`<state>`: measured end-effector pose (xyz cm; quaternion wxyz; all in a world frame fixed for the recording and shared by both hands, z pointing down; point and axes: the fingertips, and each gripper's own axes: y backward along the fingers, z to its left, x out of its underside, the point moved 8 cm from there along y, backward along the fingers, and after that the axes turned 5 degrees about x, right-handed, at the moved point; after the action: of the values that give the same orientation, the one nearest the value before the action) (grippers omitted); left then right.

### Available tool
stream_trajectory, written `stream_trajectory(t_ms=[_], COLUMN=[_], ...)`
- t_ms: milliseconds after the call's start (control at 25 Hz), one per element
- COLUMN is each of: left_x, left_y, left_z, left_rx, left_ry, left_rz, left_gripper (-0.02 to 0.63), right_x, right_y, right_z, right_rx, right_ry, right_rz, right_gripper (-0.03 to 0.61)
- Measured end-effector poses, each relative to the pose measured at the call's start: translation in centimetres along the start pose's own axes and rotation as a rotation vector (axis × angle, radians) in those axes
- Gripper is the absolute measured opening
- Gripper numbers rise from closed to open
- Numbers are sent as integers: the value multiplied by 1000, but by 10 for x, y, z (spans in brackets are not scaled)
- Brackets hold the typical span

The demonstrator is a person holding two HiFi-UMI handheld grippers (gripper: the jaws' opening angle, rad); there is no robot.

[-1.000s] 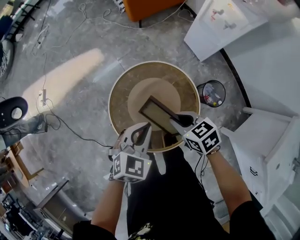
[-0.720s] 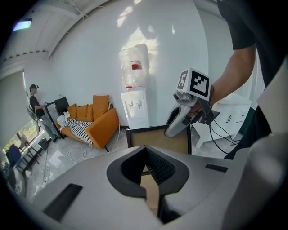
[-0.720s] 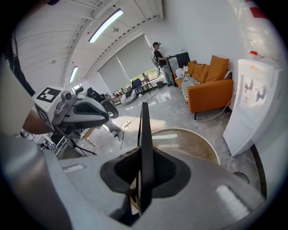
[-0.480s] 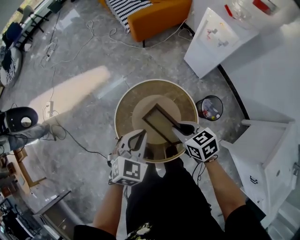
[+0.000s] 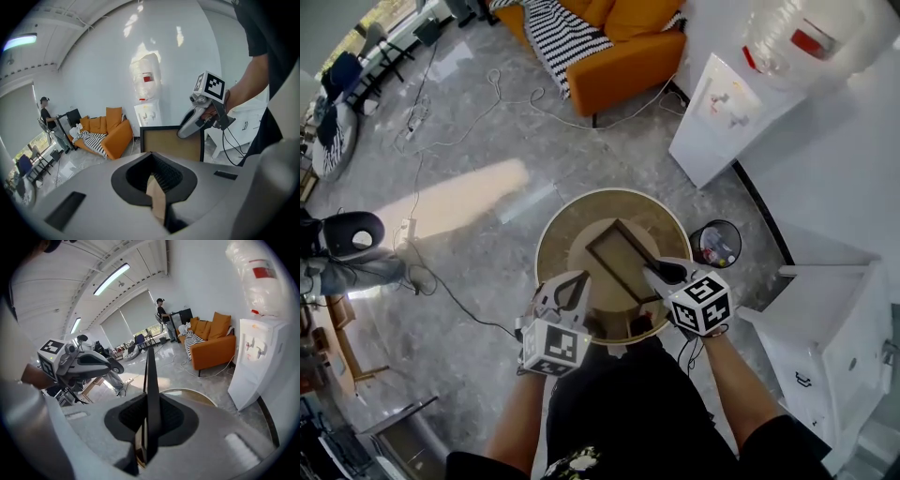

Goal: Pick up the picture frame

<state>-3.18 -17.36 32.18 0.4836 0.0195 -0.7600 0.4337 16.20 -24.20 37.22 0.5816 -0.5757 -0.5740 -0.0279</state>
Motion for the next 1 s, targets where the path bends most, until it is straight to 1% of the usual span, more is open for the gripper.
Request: stream_trajectory(t_ms=[160,320,400,480,560,640,760,840,920,1000], left_x=[-4,-12,-12,-22,-30,-38,-62,-79,-90,-101], left_y=[12,25,32,39,43,47,58,63,65,69], left_z=[2,1,0,4,9,12,21,27,30,33], left_rx=[-26,-49,-76,-105,-115,-121,-135,-144,-155,-177], left_ry=[22,27,53,74,81,69,7,-24,-35,-59], left_rz=[-17,-47,-75,-120,-150,-162,-182,-210,-240,-253], left_gripper=[14,14,14,14,14,14,14,14,14,14], right_x=[-14,-29,-36,-44,-53,-62,-80,-92,-103,-114], right_y=[13,29,36,45,54,62,75,83,90,97], right_z=[6,17,23,26,25,25,28,30,33,37], right_rx=[8,11,5,6,13,23,33,32,32,36], right_ry=[6,6,15,26,27,23,25,40,67,90], right_rz=[-50,-110,-133,-159,-192,-229,-287,-324,-355,-383], right_gripper=[55,55,55,54,54,54,54,54,54,54])
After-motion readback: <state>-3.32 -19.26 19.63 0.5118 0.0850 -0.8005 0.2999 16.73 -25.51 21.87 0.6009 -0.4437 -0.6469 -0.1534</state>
